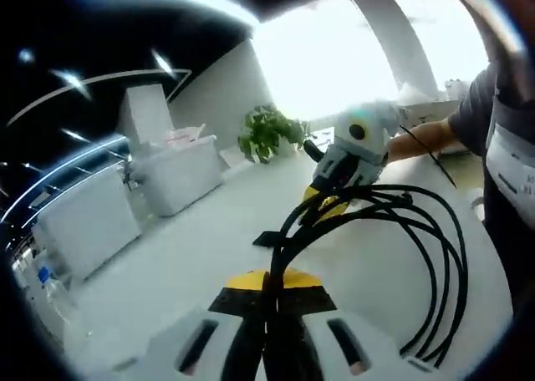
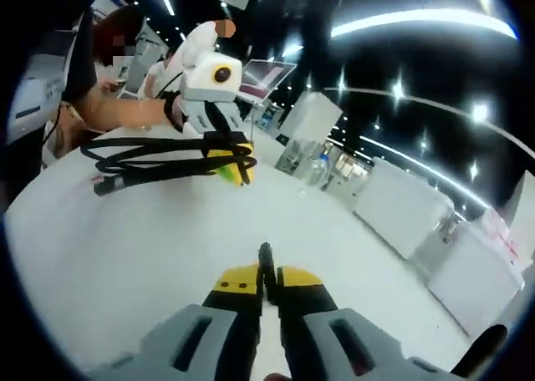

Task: Coil the Type-C to USB data cable on the desktop and secure it with Velcro straps.

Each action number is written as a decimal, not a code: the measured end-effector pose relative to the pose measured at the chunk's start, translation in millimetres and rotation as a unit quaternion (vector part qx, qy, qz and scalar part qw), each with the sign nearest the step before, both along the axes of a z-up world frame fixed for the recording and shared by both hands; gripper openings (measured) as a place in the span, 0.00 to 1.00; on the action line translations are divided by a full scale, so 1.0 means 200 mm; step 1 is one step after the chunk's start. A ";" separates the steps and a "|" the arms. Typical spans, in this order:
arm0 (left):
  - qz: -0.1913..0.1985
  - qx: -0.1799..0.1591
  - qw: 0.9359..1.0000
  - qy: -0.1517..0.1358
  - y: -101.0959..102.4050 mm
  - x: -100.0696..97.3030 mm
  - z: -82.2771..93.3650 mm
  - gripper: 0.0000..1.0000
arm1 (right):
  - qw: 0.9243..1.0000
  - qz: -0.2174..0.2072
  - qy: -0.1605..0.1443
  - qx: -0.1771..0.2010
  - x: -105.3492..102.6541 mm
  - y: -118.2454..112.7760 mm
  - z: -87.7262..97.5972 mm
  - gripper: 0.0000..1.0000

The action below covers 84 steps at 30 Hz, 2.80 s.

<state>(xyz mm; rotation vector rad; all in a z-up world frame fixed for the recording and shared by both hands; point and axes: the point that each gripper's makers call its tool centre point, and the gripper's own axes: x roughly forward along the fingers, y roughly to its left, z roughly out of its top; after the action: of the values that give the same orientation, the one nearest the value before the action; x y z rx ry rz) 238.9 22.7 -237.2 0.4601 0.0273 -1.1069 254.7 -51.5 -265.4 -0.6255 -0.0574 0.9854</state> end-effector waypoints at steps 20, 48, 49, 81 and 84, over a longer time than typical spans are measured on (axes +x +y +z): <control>0.023 0.116 0.987 -0.109 -0.31 -0.01 0.11 0.04 | 0.992 -0.016 0.047 0.114 -0.22 0.06 0.33 0.41; 0.011 0.185 0.971 -0.149 -0.43 0.18 -0.24 0.08 | 0.987 -0.084 0.103 0.090 0.03 -0.11 -0.02 0.13; 0.011 0.190 0.969 -0.157 -0.43 0.18 -0.24 0.09 | 0.988 -0.083 0.103 0.085 0.03 -0.11 -0.02 0.11; 0.070 0.006 0.990 -0.121 -0.33 0.25 0.05 0.22 | 0.997 0.015 0.052 0.053 -0.12 -0.04 0.03 0.24; 0.099 0.018 0.988 -0.115 -0.31 0.28 0.01 0.17 | 0.999 0.001 0.027 0.039 -0.10 -0.03 0.02 0.23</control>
<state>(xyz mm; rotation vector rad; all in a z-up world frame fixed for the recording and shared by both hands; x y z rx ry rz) 295.8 -38.6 -234.9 0.6023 -0.1076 -0.8549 235.5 -58.4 -260.6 -0.5267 -0.0478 0.9972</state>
